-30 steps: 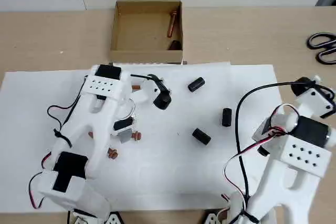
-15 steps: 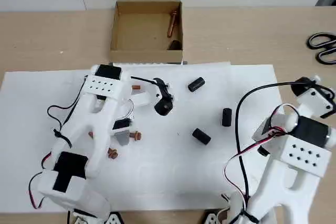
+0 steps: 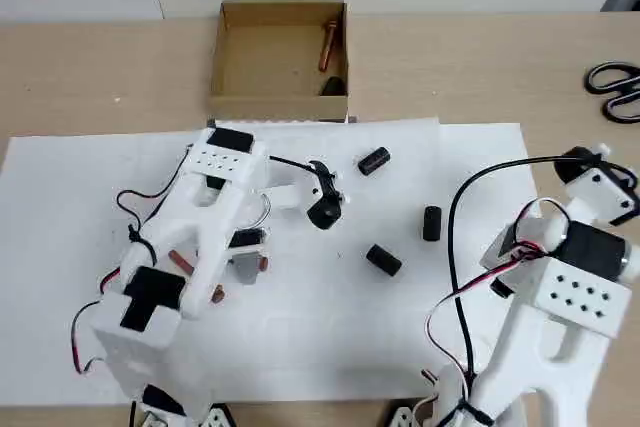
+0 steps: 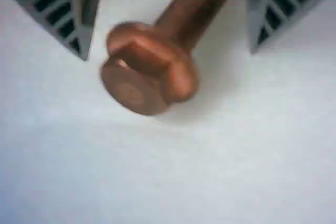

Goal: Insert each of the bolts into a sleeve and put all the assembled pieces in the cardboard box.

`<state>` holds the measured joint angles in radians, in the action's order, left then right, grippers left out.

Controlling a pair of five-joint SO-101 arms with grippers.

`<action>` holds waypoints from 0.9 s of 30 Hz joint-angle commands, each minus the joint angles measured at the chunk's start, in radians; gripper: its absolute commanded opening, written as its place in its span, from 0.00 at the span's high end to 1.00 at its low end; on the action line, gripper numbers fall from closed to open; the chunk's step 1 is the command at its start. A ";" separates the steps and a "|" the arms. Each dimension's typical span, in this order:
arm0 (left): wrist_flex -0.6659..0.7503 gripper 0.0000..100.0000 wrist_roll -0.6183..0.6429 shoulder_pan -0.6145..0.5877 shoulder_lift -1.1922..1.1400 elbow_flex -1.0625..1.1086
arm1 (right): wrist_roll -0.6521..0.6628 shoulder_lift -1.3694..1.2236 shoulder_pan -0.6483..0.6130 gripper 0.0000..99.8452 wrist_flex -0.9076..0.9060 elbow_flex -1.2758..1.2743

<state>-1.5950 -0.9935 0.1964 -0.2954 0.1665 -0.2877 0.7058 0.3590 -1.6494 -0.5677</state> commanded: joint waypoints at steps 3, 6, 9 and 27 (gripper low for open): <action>0.006 0.81 -0.008 0.003 -0.025 -0.104 | 0.002 0.008 0.004 1.00 0.019 0.005; -0.002 0.81 -0.032 0.003 -0.038 -0.108 | 0.002 0.010 0.004 1.00 0.019 0.005; -0.026 0.83 -0.035 0.000 -0.063 -0.107 | 0.002 0.015 0.004 1.00 0.019 0.005; -0.127 0.99 -0.037 0.003 -0.181 -0.165 | 0.003 0.016 -0.001 1.00 0.019 0.005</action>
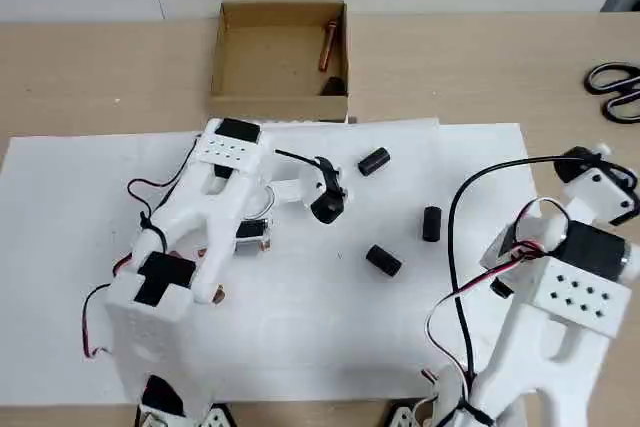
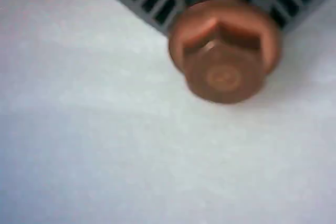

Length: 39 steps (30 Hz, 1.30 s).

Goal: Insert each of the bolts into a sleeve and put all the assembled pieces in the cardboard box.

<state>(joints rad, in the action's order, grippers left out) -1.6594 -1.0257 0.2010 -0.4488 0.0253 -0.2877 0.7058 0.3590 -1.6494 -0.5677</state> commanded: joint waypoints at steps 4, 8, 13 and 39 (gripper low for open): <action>-0.094 0.99 0.003 -0.006 0.037 -0.071 | 0.003 0.016 -0.001 1.00 0.019 0.006; -0.094 0.99 0.029 -0.008 0.150 -0.070 | 0.005 0.016 -0.001 1.00 0.019 0.009; -0.094 0.99 0.114 -0.003 0.313 -0.071 | 0.006 0.018 -0.002 1.00 0.019 0.012; -0.074 0.99 0.707 -0.170 1.020 -0.090 | 0.009 0.142 -0.509 1.00 -0.025 0.199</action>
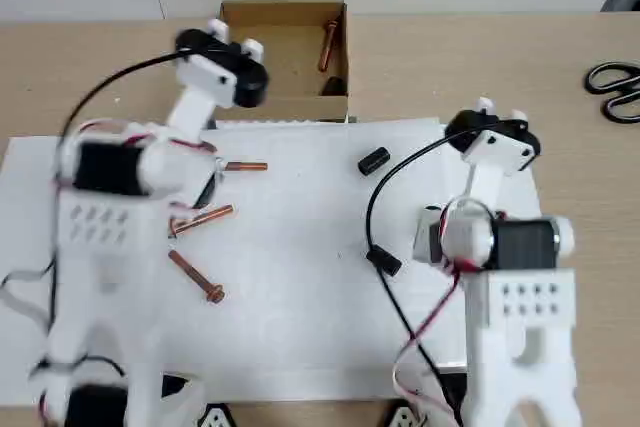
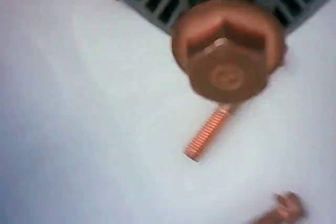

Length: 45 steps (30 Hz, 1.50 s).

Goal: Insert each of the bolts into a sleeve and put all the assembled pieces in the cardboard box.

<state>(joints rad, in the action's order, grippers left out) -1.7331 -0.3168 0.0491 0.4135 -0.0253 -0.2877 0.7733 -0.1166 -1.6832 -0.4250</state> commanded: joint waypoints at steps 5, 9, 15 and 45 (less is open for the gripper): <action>0.140 0.99 0.112 -0.075 0.347 0.039 | 0.005 0.179 -0.093 1.00 0.108 -0.020; 0.285 0.99 0.219 -0.117 0.477 0.205 | 0.009 0.239 -0.093 1.00 0.197 -0.103; 0.506 0.99 0.436 -0.107 0.727 0.550 | 0.071 0.266 -0.093 1.00 0.377 -0.195; 1.028 0.99 0.756 0.077 1.399 1.397 | 0.242 0.268 -0.275 1.00 1.256 -0.793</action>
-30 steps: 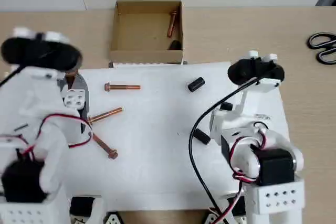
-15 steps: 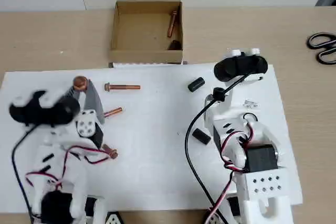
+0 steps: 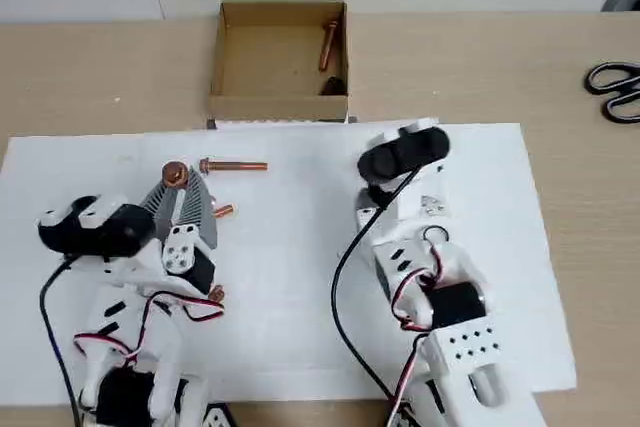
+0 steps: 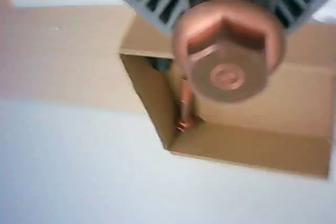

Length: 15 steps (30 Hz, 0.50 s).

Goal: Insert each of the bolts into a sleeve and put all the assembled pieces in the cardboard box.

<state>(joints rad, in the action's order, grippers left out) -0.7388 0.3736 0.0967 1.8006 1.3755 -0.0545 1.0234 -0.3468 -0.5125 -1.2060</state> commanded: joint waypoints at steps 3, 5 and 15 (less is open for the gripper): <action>0.034 0.99 0.163 0.075 0.012 -0.004 | 0.009 0.019 -0.111 1.00 0.114 -0.049; 0.034 0.99 0.199 0.098 0.012 -0.004 | 0.005 0.019 -0.151 1.00 0.139 -0.068; 0.031 0.99 0.247 0.161 0.012 -0.073 | 0.055 0.019 -0.392 1.00 0.417 -0.322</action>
<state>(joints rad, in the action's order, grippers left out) -0.7373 0.5915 0.2225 1.8006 1.3740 -0.0407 1.0234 -0.6981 -0.1734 -1.4883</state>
